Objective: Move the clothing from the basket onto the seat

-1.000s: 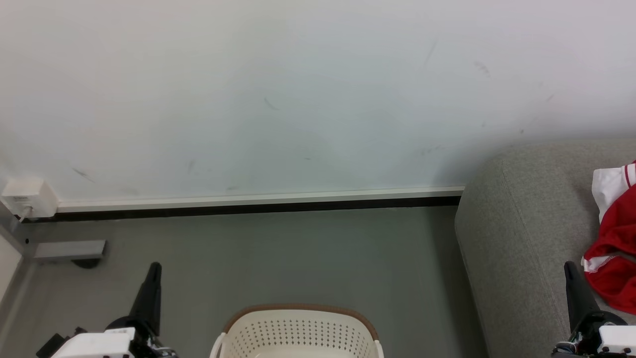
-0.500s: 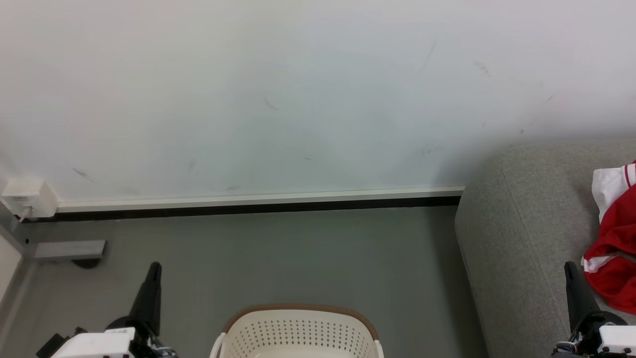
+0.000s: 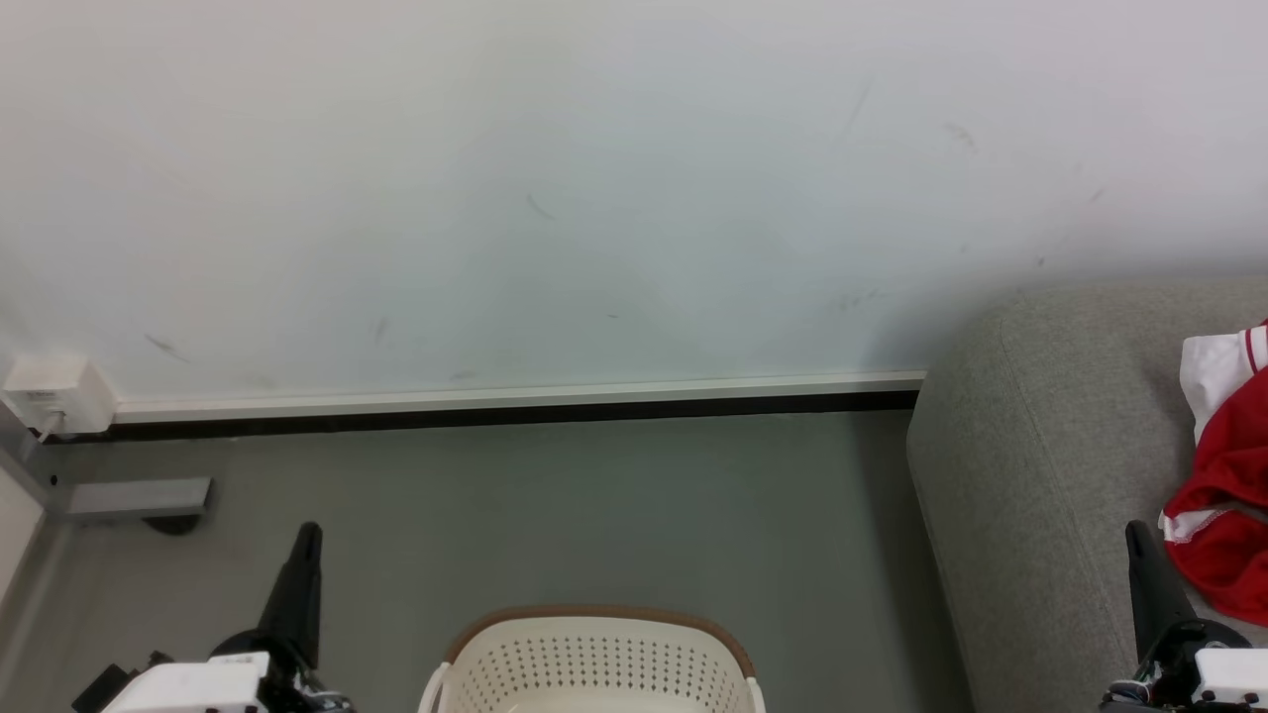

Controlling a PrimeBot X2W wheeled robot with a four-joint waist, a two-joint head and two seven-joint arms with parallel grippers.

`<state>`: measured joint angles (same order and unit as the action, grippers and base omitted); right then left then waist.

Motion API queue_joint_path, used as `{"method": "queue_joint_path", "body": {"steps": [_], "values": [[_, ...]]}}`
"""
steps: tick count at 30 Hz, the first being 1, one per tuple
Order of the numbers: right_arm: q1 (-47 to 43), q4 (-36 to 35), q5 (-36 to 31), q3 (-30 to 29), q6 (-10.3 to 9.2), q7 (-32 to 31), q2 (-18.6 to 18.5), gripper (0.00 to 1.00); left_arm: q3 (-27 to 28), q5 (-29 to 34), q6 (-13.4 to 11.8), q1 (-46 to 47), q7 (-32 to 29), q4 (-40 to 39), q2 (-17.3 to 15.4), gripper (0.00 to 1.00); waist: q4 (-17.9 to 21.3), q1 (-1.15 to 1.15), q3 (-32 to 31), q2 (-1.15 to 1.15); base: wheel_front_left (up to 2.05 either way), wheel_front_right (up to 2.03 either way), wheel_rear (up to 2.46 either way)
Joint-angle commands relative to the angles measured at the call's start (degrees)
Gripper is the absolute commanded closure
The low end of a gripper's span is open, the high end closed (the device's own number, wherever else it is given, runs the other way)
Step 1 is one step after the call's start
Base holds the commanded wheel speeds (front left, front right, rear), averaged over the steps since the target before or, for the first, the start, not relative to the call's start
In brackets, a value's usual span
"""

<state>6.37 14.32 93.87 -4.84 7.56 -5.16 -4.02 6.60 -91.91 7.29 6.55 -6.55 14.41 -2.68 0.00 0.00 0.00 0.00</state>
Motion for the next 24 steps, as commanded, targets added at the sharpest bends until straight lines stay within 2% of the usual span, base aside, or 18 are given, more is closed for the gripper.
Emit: {"method": "queue_joint_path", "body": {"steps": [1,24], "values": [[0.4,0.1,0.0,-0.2,-0.14,-0.2,-0.2,1.0,0.1,-0.8,0.3,0.4,-0.3,-0.2,-0.4,1.0,0.0,0.0,0.0,0.0,0.0,0.0,0.0],[0.4,0.1,-0.2,-0.4,-0.14,-0.4,-0.1,1.0,0.1,-0.8,0.3,0.4,-0.3,-0.2,-0.4,1.0,0.0,0.0,0.0,0.0,0.0,0.0,0.0]]}}
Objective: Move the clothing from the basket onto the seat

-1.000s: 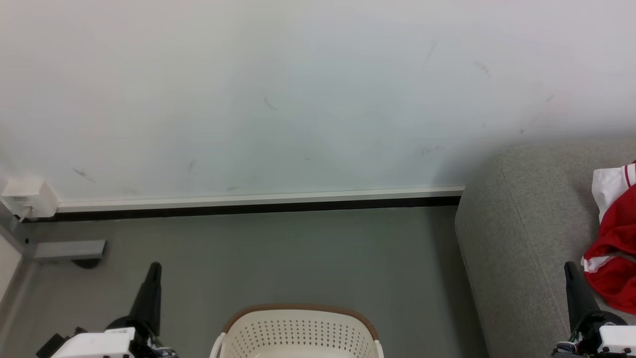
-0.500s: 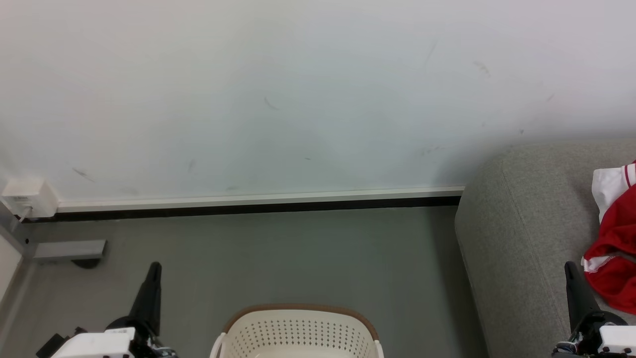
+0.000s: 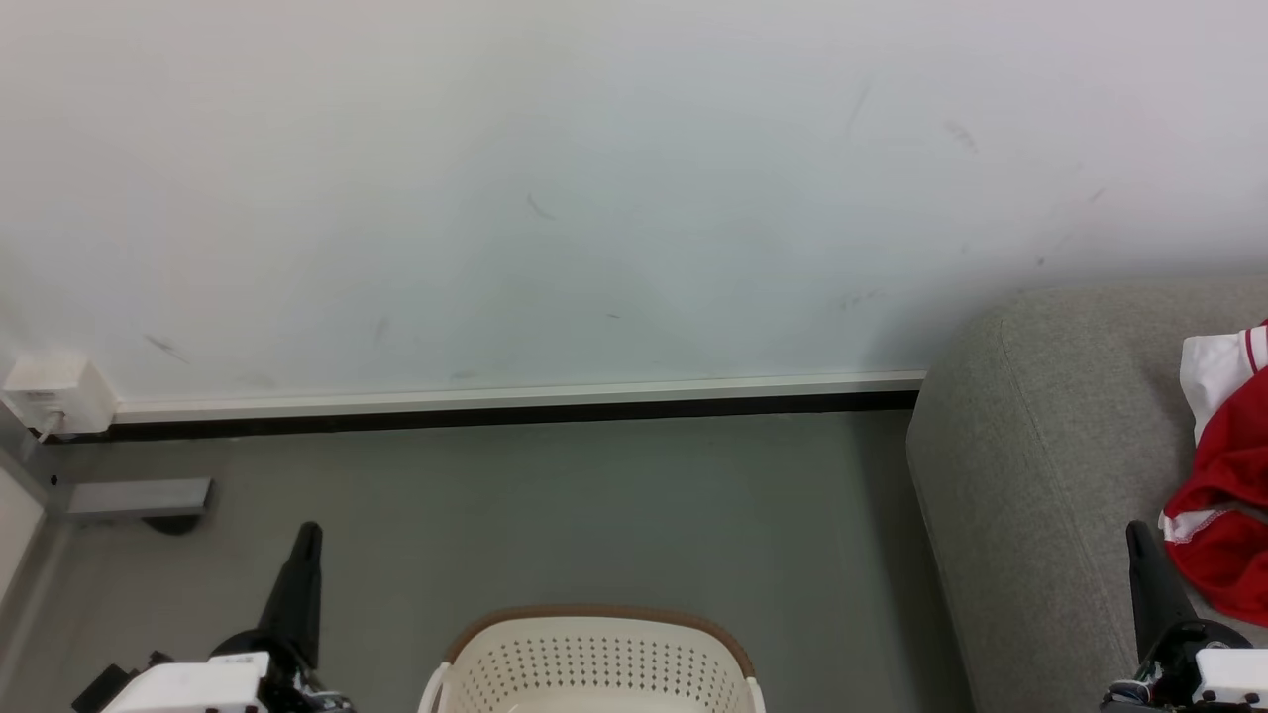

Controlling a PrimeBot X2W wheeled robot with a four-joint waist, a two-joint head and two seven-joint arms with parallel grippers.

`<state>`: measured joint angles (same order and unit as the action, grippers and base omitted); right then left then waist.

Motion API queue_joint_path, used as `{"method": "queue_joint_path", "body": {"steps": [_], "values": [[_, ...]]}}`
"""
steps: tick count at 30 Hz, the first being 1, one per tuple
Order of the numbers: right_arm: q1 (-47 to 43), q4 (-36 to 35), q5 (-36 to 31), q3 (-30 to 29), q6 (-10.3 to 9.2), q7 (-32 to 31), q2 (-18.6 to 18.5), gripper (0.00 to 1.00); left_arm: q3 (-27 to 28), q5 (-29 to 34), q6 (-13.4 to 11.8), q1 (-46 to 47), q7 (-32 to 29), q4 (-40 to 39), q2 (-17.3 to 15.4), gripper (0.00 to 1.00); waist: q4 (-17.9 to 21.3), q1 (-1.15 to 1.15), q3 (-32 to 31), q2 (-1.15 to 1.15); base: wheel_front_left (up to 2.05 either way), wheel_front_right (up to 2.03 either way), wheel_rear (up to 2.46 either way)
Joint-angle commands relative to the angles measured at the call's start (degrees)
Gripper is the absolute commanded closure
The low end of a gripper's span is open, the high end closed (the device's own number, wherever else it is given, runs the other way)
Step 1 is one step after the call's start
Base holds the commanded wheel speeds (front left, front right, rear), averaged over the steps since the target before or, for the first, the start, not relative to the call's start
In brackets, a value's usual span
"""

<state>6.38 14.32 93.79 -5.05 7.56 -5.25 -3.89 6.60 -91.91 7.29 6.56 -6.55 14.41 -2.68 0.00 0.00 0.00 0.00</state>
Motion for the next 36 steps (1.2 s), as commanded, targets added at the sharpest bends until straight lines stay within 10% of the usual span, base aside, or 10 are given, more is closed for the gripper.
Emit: {"method": "queue_joint_path", "body": {"steps": [1,36], "values": [[0.4,0.1,-0.1,-0.2,-0.14,-0.3,-0.2,1.0,0.1,-0.8,0.3,0.3,-0.3,-0.2,-0.4,1.0,0.0,0.0,0.0,0.0,0.0,0.0,0.0],[0.4,0.1,-0.4,-0.4,-0.14,-0.4,0.0,1.0,0.1,-0.8,0.3,0.3,-0.3,-0.2,-0.4,1.0,0.0,0.0,0.0,0.0,0.0,0.0,0.0]]}}
